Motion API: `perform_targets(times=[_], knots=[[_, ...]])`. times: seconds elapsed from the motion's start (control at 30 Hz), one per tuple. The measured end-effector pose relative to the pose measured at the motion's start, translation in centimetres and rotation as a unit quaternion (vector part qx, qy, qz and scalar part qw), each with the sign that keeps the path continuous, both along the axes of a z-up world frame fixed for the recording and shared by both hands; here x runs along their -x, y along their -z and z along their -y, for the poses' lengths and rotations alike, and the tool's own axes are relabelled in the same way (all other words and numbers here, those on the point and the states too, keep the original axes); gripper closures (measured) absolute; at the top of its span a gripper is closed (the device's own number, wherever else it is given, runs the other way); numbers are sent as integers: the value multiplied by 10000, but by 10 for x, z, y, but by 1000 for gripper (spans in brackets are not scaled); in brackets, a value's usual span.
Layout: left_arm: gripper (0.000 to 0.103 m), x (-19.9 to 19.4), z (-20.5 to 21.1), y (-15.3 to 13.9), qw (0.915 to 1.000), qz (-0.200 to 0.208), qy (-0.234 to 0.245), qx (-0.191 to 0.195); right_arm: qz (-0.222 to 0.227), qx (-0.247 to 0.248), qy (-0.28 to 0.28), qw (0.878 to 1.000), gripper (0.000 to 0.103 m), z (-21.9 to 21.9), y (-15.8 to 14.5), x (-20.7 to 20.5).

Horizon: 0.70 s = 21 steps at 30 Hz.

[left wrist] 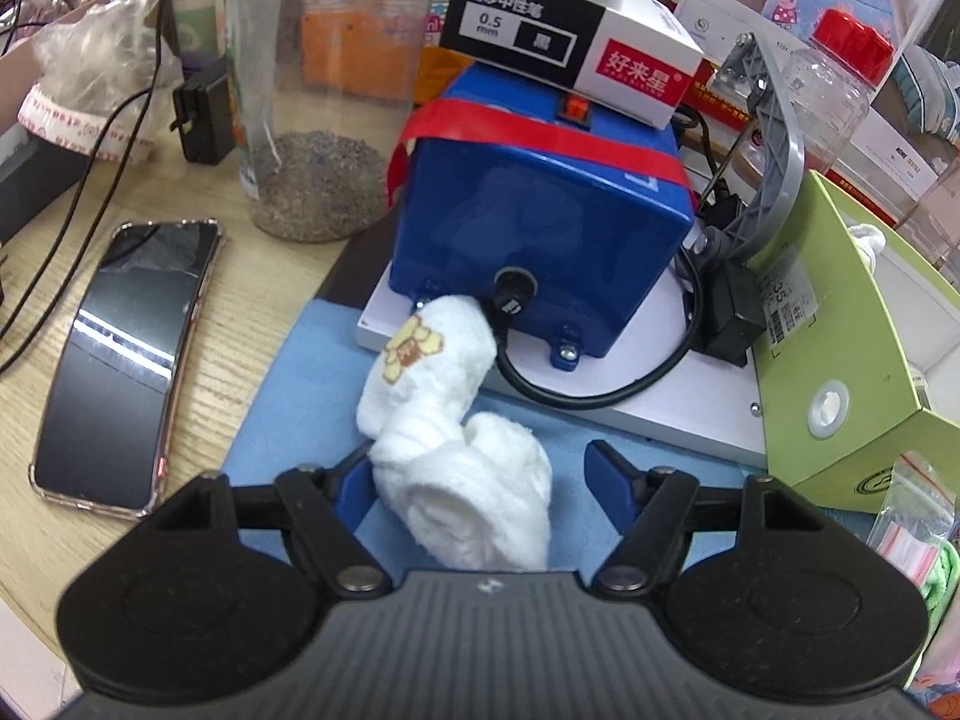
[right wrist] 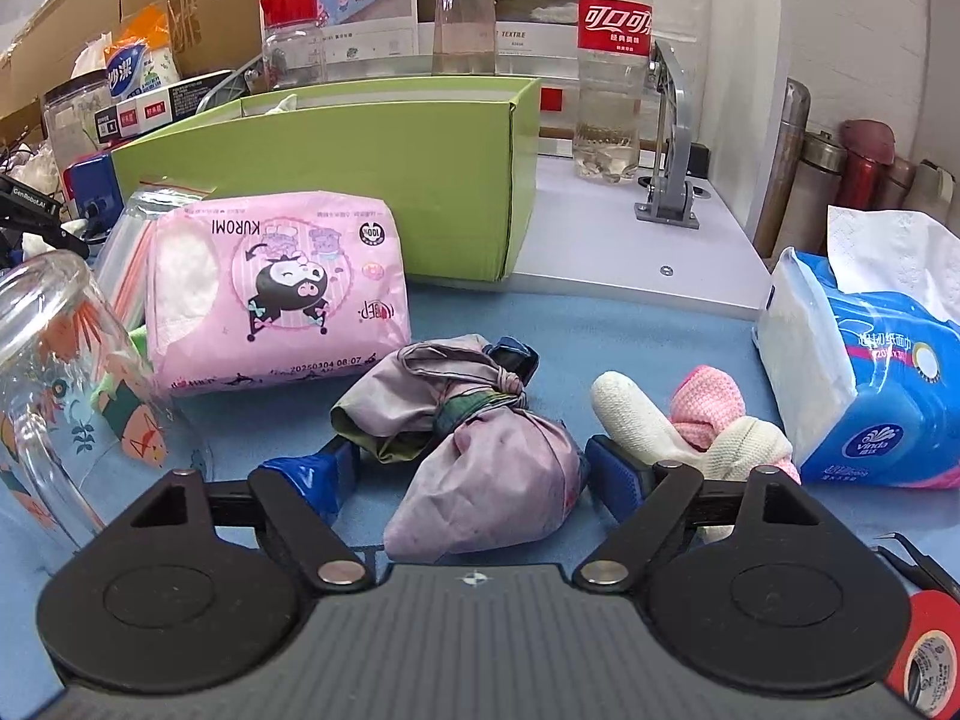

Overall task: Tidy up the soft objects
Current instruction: 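Close the left tool on the towel knot while the right tool grasps the cloth bundle, then carry the towel and cloth bundle into the green box and open both tools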

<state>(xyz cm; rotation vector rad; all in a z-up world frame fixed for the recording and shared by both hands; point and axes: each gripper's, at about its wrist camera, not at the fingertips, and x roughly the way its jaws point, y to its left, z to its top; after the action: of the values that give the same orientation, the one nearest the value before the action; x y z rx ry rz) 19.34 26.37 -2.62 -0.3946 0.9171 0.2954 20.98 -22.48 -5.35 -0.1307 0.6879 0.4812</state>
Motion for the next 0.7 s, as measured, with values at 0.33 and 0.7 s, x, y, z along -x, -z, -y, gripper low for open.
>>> perform_targets(times=[0.33, 0.7], knots=[[53, 10, -6, -2, 9999, 73, -60, 144, 68, -16, -68, 10000, 67, -1, -3, 0], [54, 71, 4, -50, 9978, 544, 234, 293, 480, -602, 128, 9970, 78, 32, -46, 44]])
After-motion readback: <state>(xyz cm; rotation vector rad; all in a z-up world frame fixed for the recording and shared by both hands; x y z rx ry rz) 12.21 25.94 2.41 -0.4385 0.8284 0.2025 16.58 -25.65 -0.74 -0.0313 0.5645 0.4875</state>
